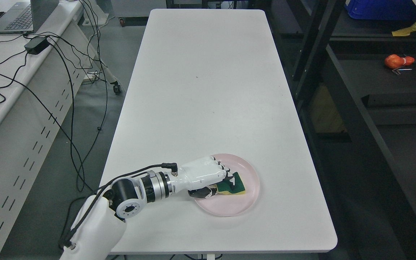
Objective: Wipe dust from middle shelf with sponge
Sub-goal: 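Grasp the sponge with the left hand and lift it off the plate, then carry the sponge in the left hand while turning toward the shelving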
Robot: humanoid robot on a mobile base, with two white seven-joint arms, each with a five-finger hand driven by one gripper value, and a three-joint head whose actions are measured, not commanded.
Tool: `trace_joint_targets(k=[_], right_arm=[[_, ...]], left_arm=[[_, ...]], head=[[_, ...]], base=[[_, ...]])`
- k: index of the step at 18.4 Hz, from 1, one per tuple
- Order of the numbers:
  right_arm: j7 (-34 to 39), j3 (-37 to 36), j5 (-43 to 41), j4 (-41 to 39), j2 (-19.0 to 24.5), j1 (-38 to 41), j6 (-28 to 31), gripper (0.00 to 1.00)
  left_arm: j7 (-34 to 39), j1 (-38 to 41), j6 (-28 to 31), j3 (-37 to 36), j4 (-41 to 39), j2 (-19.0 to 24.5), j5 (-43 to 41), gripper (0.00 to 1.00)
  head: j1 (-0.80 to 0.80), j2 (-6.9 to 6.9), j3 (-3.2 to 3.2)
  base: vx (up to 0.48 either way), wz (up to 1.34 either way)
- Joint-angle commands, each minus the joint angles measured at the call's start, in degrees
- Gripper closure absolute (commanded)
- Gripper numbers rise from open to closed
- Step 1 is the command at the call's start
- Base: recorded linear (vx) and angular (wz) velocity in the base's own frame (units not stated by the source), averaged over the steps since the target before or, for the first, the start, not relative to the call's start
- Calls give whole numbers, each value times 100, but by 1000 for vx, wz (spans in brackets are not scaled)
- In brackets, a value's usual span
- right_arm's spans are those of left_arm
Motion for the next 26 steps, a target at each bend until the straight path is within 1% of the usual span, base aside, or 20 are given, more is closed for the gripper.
trace_joint_targets(k=[1, 2, 3, 6, 10, 13, 26], right_arm=[[2, -1, 0, -100, -100, 0, 4, 0], [2, -1, 0, -100, -100, 0, 4, 0], [2, -1, 0, -100, -100, 0, 4, 0], [2, -1, 0, -100, -100, 0, 4, 0], [2, -1, 0, -100, -100, 0, 4, 0], [2, -1, 0, -100, -100, 0, 4, 0], [2, -1, 0, -100, -100, 0, 4, 0]], left_arm=[[55, -72, -218, 1825, -147, -255, 870, 97], [46, -125, -429, 1852, -165, -299, 1133, 100], [29, -134, -535, 1861, -200, -334, 1223, 100], [-7, -212, -545, 1913, -559, -396, 1233, 100], [-437, -573, -562, 1878, -867, -378, 1224, 100], [-569, -731, -571, 1738, -973, -387, 1207, 100], [-578, -407, -562, 1676, -973, -422, 1206, 100]], head=[[0, 0, 0], [0, 0, 0], [0, 0, 0], [0, 0, 0], [0, 0, 0], [0, 0, 0], [0, 0, 0]], base=[[0, 0], [0, 0], [0, 0], [0, 0], [0, 0], [0, 0], [-3, -1]])
